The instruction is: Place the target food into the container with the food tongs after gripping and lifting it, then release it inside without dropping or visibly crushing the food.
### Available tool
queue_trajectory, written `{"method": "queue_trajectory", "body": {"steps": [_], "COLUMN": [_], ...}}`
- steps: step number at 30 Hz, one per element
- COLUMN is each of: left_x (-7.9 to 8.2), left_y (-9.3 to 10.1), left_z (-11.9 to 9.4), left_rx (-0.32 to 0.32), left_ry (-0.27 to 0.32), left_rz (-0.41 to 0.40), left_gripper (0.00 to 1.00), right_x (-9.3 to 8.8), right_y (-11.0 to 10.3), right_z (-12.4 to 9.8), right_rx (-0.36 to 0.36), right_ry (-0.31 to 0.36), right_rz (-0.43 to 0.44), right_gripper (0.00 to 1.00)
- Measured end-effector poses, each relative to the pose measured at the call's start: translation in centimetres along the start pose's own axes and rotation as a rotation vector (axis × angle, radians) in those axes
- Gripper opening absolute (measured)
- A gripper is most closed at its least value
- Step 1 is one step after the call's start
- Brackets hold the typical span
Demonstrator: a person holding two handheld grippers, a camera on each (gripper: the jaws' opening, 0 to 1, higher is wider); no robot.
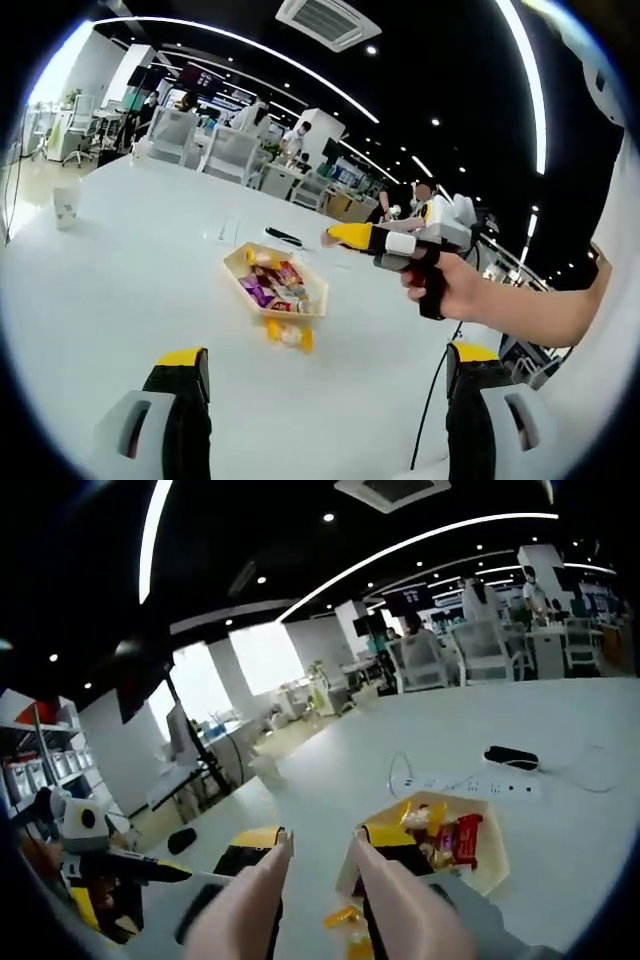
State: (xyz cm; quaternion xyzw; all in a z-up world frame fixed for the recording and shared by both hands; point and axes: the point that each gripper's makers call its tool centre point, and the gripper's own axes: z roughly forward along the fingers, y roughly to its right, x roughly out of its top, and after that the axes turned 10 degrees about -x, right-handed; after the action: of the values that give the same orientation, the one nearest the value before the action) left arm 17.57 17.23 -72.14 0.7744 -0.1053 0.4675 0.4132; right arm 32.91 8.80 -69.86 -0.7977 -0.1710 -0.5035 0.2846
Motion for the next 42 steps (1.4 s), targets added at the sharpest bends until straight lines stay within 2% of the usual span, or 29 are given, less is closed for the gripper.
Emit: {"method": "queue_trajectory", "body": {"steps": [8,13,17,21,29,42], "left_x": [-1.1,-0.9,-1.2,-0.9,-1.3,-1.4], "left_y": [0.3,0.4,0.3,0.4,0.3,0.2], "left_z": [0.7,0.7,0.7,0.6,0.4,0.2], "left_rx": [-0.003,-0.008,-0.008,-0.011,-0.002,0.016], "left_ry": [-0.020,-0.012,-0.029,-0.015,-0.035,-0.037], "left_rz": [-0.008,0.005,-0.004,0.007,-0.003,-0.010], "left_gripper": [0.99,0.99,0.99,0.99,0.99,0.99], "right_x": [-1.0,-1.6,-1.9,-2.3,-4.1,-6.0], "right_y": [0.1,0.1,0.0,0.0,0.1,1.1], "right_z": [-0.2,-0.2,-0.2,-0.2,0.1,0.0], "right_rx": [0.002,0.003,0.003,-0.005,-0.002,-0.011], "right_ry": [-0.023,-0.031,-0.025,-0.009,-0.071,-0.124], "right_rz": [-0.003,-0.020,-0.014,-0.048,-0.040,-0.043], "right_gripper": [0.30,0.30,0.29,0.29,0.30,0.30]}}
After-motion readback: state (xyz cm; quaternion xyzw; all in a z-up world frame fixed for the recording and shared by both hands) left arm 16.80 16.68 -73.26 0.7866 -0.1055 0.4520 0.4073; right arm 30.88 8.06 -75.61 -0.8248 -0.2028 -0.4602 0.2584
